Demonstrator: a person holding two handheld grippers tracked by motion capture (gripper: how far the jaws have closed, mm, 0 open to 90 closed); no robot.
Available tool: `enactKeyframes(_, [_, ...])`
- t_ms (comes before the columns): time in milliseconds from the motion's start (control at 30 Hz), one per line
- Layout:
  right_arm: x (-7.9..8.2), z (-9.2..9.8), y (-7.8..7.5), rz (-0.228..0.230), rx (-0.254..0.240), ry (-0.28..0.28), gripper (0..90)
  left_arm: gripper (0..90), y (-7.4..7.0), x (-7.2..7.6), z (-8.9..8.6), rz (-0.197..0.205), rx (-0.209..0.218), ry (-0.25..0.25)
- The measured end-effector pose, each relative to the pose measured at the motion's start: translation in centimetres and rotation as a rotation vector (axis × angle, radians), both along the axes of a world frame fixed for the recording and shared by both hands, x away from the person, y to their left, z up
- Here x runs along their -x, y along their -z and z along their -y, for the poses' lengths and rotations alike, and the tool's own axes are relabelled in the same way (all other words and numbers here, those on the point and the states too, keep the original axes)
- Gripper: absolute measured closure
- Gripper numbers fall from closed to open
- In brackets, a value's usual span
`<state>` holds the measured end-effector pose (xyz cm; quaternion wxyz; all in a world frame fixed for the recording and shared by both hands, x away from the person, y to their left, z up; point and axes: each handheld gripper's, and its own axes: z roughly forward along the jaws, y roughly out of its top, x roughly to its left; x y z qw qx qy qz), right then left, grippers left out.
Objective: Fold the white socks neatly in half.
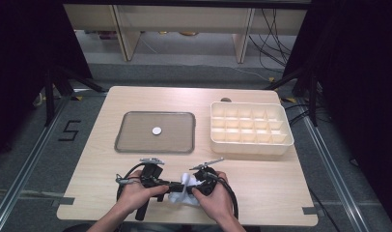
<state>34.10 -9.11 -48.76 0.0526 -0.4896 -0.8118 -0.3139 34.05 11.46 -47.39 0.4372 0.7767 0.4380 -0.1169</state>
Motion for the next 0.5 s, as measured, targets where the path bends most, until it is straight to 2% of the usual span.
enactKeyframes(33, [0.1, 0.1, -0.3, -0.002, -0.003, 0.012, 90.0, 82.2, -0.1, 0.0, 0.0, 0.000, -0.004, -0.003])
enactKeyframes(67, [0.1, 0.4, -0.7, 0.020, -0.010, 0.006, 90.0, 82.1, 0.0, -0.1, -0.3, 0.006, 0.013, 0.008])
enactKeyframes(100, [0.1, 0.4, -0.7, 0.020, -0.010, 0.006, 90.0, 82.1, 0.0, -0.1, -0.3, 0.006, 0.013, 0.008])
enactKeyframes(133, [0.0, 1.2, -1.6, 0.069, -0.043, 0.003, 90.0, 82.1, 0.0, -0.1, -0.3, 0.006, 0.014, 0.004])
enactKeyframes(167, [0.0, 1.2, -1.6, 0.069, -0.043, 0.003, 90.0, 82.1, 0.0, -0.1, -0.3, 0.007, 0.012, 0.004])
enactKeyframes(200, [0.1, 1.7, -2.3, 0.062, -0.025, 0.036, 90.0, 82.1, 0.0, -0.1, -0.3, 0.008, 0.011, 0.004])
enactKeyframes(233, [0.1, 2.3, -2.6, 0.083, -0.016, 0.050, 90.0, 82.0, 0.0, -0.1, -0.3, 0.011, 0.010, 0.003])
enactKeyframes(267, [-0.1, 3.6, -3.0, 0.077, 0.008, 0.072, 90.0, 82.0, -0.1, -0.1, -0.2, 0.018, 0.004, -0.001])
enactKeyframes(300, [-0.1, 3.6, -3.0, 0.077, 0.008, 0.072, 90.0, 82.0, -0.1, -0.1, -0.2, 0.018, 0.004, -0.001])
enactKeyframes(333, [-0.1, 4.9, -2.8, 0.065, 0.017, 0.101, 90.0, 82.0, -0.1, -0.1, -0.2, 0.024, 0.000, -0.002])
enactKeyframes(367, [-0.1, 4.9, -2.8, 0.065, 0.017, 0.101, 90.0, 81.9, -0.1, -0.1, -0.2, 0.024, 0.000, -0.002])
enactKeyframes(400, [0.2, 5.6, -2.6, 0.014, 0.010, 0.152, 90.0, 81.9, -0.1, -0.1, -0.2, 0.022, 0.002, 0.004])
enactKeyframes(433, [0.2, 5.6, -2.6, 0.014, 0.010, 0.152, 90.0, 81.9, -0.1, -0.1, -0.2, 0.022, 0.002, 0.004])
enactKeyframes(467, [0.0, 6.3, -2.2, 0.044, 0.035, 0.125, 90.0, 81.9, -0.2, -0.1, -0.2, 0.022, 0.000, 0.005])
enactKeyframes(500, [0.1, 6.5, -2.0, 0.043, 0.028, 0.121, 90.0, 81.9, -0.2, -0.1, -0.1, 0.024, 0.000, 0.003])
